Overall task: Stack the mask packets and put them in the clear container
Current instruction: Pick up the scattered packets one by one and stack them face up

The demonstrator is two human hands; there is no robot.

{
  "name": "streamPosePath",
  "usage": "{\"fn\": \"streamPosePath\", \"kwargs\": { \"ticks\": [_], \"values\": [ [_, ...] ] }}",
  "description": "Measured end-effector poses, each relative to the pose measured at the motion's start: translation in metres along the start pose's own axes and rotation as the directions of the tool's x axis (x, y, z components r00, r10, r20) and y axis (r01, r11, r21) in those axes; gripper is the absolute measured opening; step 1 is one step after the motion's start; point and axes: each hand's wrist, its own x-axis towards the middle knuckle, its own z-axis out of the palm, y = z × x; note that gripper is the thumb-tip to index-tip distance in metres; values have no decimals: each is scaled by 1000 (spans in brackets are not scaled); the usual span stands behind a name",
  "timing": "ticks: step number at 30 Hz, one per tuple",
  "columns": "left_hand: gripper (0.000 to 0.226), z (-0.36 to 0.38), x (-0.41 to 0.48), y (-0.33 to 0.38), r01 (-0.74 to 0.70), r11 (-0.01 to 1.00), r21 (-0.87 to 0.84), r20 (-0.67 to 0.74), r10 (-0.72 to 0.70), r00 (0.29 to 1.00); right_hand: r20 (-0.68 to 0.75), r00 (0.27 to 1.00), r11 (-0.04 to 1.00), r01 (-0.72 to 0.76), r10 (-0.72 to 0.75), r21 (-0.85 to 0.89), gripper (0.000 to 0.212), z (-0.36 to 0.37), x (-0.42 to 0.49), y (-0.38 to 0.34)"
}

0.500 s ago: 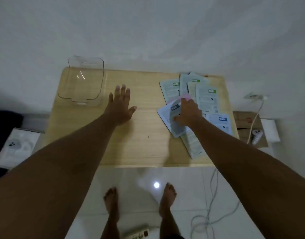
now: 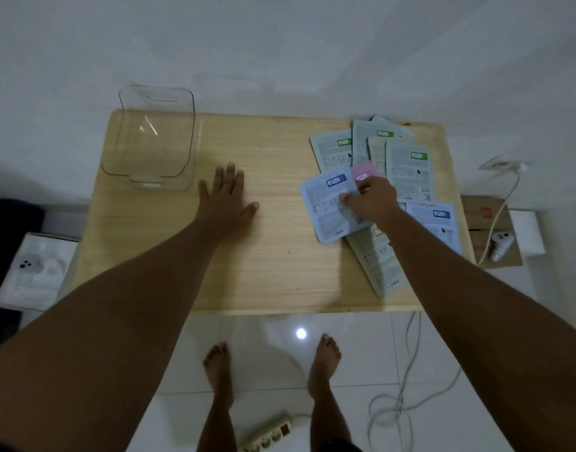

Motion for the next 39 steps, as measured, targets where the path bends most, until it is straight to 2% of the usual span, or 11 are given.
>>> {"fn": "streamPosePath", "kwargs": {
  "ticks": [3,8,17,20,23,26,30,32,35,37,39],
  "values": [
    [83,-3,2,0,-2,1000,-5,23,2,1000,-102,992,985,94,-80,147,12,-11,1,-30],
    [85,-3,4,-2,3,1000,-21,31,-2,1000,-263,944,971,228,-201,77,19,5,-3,-86],
    [83,2,3,-2,-11,1000,-9,-10,11,1000,12,958,958,285,-286,39,32,98,-11,-114],
    [76,1,3,-1,-5,1000,-25,-28,5,1000,12,952,936,302,-305,-183,31,94,-12,-92],
    [73,1,5,5,23,997,-67,-32,-25,999,66,944,862,321,-322,-392,59,96,-20,-72],
    [73,4,6,12,32,998,-48,-28,-34,999,75,932,870,358,-355,-338,62,101,-22,-72],
    [81,6,6,14,18,999,29,-37,-17,999,-26,921,919,387,-389,-71,36,79,-15,-66],
    [83,5,6,13,21,999,28,-28,-20,999,-114,941,937,295,-319,-189,36,52,-15,-56],
    [84,2,5,11,26,999,32,-7,-26,1000,-286,956,957,-27,-59,-289,37,20,-2,-26],
    [85,1,5,11,25,999,30,9,-25,1000,-274,949,935,-233,158,-269,46,8,4,-12],
    [85,0,5,11,25,999,31,28,-26,999,-229,937,919,-318,266,-234,63,3,7,-5]
  ]
}}
